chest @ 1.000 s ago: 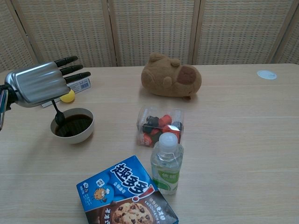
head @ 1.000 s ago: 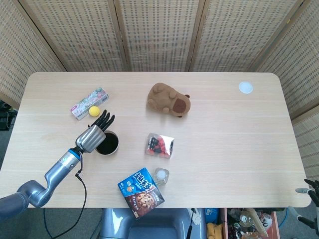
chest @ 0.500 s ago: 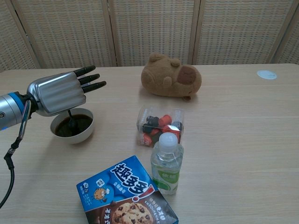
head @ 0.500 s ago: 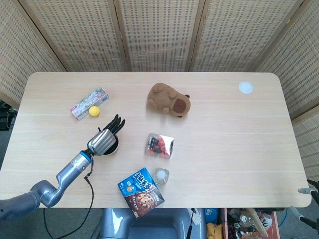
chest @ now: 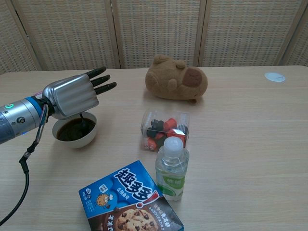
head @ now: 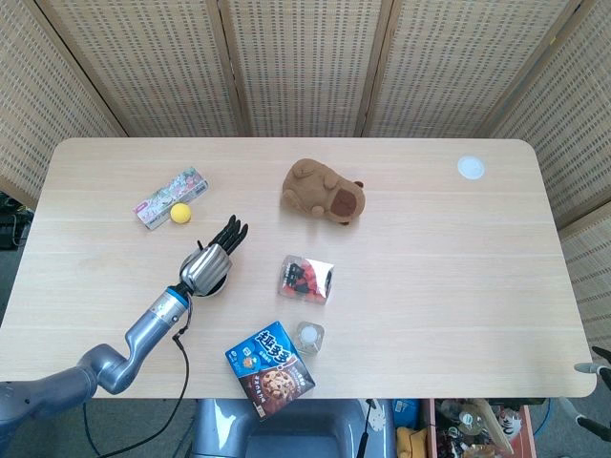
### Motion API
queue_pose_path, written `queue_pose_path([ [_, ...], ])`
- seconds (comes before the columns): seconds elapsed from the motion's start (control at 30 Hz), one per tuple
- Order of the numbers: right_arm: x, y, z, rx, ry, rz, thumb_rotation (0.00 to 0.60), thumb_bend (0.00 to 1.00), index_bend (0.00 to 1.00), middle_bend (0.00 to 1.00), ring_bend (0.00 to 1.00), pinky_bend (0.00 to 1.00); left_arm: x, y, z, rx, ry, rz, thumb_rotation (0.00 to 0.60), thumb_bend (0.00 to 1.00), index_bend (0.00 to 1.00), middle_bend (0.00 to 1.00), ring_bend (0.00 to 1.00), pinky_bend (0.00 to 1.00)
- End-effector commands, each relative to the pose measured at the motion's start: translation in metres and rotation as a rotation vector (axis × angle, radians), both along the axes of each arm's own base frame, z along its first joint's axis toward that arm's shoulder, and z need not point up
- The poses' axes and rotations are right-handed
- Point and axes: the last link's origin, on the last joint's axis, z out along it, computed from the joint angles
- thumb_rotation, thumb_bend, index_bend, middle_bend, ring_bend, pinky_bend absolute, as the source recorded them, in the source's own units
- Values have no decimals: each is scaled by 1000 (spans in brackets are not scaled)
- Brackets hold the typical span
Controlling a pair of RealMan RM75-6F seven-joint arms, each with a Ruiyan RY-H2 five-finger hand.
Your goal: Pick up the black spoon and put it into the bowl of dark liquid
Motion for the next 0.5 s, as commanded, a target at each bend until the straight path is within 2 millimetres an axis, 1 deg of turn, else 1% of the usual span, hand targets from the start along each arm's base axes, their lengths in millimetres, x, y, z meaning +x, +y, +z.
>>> queue_pose_path([
  [0.03, 0, 0, 0, -1, 1, -1, 600, 299, 429, 301, 149, 244, 1, 3, -1, 17, -2, 9, 600, 380, 613, 8, 0, 0],
  [0.23, 0, 1, 0, -2, 1, -2, 600, 300, 429, 301, 149, 245, -4, 5, 3, 28, -3, 20, 600, 380, 613, 8, 0, 0],
  [0.27, 0, 0, 0, 0, 0, -1, 600, 300, 429, 301, 149, 245, -10, 4, 6, 29, 7, 26, 600, 380, 613, 8, 0, 0],
  [0.33, 0, 0, -1, 0, 0, 0, 600, 300, 429, 301, 149, 245, -14, 1, 9, 23, 8, 26, 600, 380, 613, 8, 0, 0],
  [0.5, 0, 0, -2, 4, 0, 1, 600, 300, 429, 301, 149, 244, -18, -6, 12, 7, -12, 31, 600, 380, 613, 8, 0, 0],
])
